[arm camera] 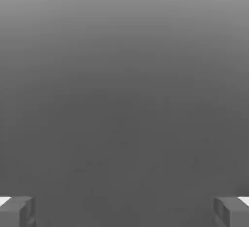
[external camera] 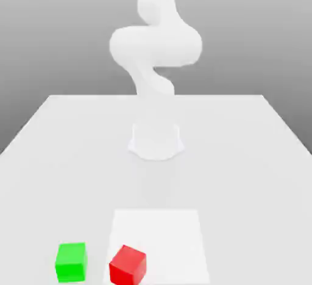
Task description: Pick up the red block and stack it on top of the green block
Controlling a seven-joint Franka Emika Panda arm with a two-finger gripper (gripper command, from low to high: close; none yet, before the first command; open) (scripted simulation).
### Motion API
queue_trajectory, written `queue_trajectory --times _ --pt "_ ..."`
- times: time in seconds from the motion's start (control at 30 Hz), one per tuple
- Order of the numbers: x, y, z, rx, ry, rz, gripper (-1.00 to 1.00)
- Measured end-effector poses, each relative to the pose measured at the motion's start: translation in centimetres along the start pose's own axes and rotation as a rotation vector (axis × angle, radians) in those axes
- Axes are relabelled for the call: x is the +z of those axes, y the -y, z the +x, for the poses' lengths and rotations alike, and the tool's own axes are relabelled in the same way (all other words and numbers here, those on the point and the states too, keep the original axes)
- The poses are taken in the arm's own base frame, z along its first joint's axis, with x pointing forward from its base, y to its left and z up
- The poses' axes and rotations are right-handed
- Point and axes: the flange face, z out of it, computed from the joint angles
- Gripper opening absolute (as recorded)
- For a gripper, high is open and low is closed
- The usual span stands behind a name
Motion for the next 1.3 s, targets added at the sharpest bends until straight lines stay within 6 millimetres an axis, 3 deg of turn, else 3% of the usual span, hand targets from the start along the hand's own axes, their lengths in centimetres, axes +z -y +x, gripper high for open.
queue_trajectory --times 0.17,0.37,0.57,0.77,0.87,1.0,1.03,1.23,1.3 --pt "10.0 -1.3 -0.1 0.078 0.083 -0.12 0.0" --pt "20.9 -4.8 -1.7 0.171 0.174 -0.264 0.0" --pt "30.7 -10.1 -4.8 0.265 0.258 -0.411 0.0" --pt "38.7 -16.8 -9.5 0.358 0.338 -0.561 0.0" --pt "42.0 -20.0 -12.1 0.393 0.368 -0.621 0.0" --pt "46.0 -22.8 -14.6 0.399 0.373 -0.631 0.0" --pt "46.5 -23.2 -15.0 0.399 0.373 -0.632 -1.0" --pt "46.8 -23.4 -15.1 0.4 0.373 -0.631 -1.0" --pt "45.8 -22.6 -14.4 0.4 0.373 -0.631 -1.0"
